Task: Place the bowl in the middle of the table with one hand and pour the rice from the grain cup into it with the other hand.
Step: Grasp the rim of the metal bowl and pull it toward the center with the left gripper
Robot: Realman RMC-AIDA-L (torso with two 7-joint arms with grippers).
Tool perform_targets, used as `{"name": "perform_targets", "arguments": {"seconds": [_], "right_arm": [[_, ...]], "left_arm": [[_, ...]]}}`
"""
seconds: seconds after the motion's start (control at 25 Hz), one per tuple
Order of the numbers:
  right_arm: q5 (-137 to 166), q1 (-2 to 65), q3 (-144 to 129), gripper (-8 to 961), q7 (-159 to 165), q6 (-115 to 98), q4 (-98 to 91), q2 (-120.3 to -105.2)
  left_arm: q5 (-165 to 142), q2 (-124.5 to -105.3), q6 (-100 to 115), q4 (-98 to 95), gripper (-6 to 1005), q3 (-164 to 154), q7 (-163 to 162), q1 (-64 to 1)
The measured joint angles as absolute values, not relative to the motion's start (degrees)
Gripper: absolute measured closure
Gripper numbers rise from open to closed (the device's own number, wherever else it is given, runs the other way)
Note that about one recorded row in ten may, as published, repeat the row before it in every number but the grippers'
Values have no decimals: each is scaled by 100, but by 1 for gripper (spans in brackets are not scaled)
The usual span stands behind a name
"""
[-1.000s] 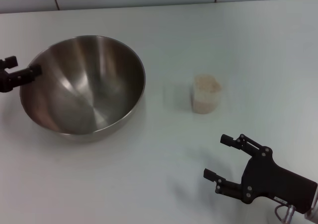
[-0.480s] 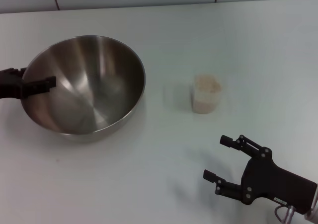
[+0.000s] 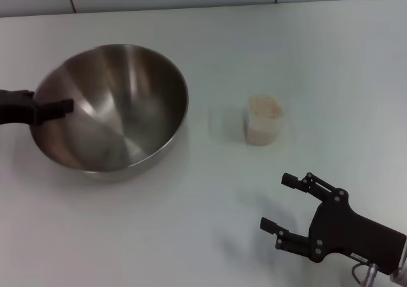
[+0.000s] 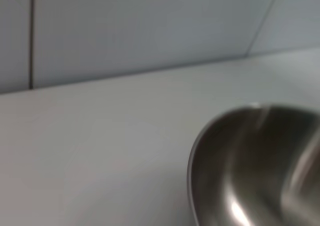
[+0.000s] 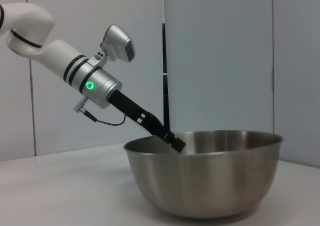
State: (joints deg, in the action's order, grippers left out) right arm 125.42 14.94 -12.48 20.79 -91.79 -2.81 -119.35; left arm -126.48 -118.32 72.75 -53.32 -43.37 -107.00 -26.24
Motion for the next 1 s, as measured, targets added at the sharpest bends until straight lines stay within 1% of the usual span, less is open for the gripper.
{"name": "perform_targets", "arguments": {"seconds": [0.4,0.8,0.96,1.0], "right_arm": [[12542,1494,-1245,113,2094,-9178,-281,-11943],[12541,1491,-1247,113,2107,-9150,-281,-11944],[12541,1505,-1248,113,2109,-9146,-281,-11941],[12541,1507,-1248,113,2109,-9144,-281,-11940]], "left_arm": [[-12750,-11854,7033,-5458,514,-4750,-10953,-2697],[-12743,-11861,7075,-5537,907,-4781,-11089,-2709],[-12730,-11834,7253,-5561,950,-4738,-11477,-2841],[-12715,-11823,7504,-5566,961,-4715,-11610,-2972]]}}
